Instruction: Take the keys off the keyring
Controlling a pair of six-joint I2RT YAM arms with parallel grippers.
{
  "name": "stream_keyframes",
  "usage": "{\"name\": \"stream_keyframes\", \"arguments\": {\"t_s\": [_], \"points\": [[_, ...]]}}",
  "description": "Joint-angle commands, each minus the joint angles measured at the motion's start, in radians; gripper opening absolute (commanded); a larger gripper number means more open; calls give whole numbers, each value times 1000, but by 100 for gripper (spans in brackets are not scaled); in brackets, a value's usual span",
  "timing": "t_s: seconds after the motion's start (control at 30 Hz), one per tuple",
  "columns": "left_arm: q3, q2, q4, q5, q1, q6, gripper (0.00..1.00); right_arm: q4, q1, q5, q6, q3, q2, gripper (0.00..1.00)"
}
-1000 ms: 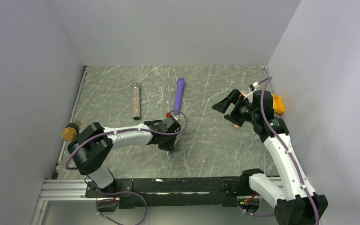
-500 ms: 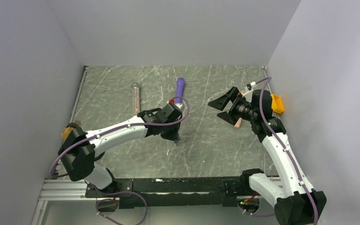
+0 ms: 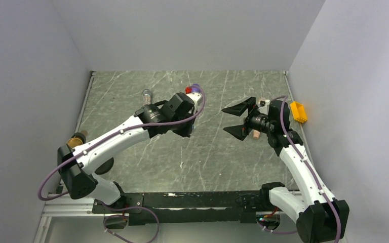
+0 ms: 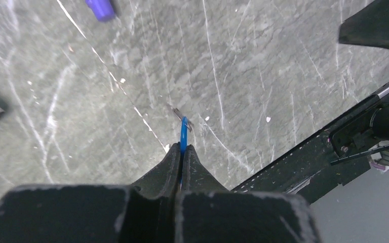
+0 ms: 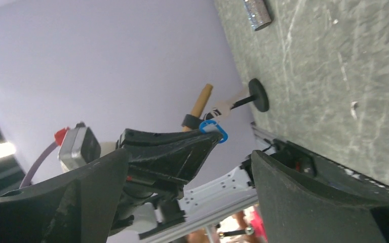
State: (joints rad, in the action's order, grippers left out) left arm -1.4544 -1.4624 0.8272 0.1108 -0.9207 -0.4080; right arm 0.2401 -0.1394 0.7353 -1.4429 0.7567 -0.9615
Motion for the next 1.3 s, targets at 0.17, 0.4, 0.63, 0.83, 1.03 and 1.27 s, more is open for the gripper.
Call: {"name": "stream_keyframes", "arguments": {"t_s": [0.17, 0.4, 0.63, 0.83, 1.03, 1.27], "points": [[-240, -13, 123, 70, -1, 66, 0, -362, -186, -97, -547, -77, 30, 88], [-365, -66, 157, 54, 7, 60, 0, -546, -328, -253, -712, -91, -47, 87], [-392, -72, 158, 42, 8, 52, 0, -644, -373, -328, -784, -84, -106, 80], [-370, -50, 138, 36, 8, 29, 0, -712, -376, -343, -807, -78, -144, 63], [-344, -34, 119, 43, 8, 11, 0, -715, -396, -337, -812, -54, -173, 64], [-352, -36, 106, 49, 7, 8, 0, -745, -418, -340, -829, -47, -202, 61]]}}
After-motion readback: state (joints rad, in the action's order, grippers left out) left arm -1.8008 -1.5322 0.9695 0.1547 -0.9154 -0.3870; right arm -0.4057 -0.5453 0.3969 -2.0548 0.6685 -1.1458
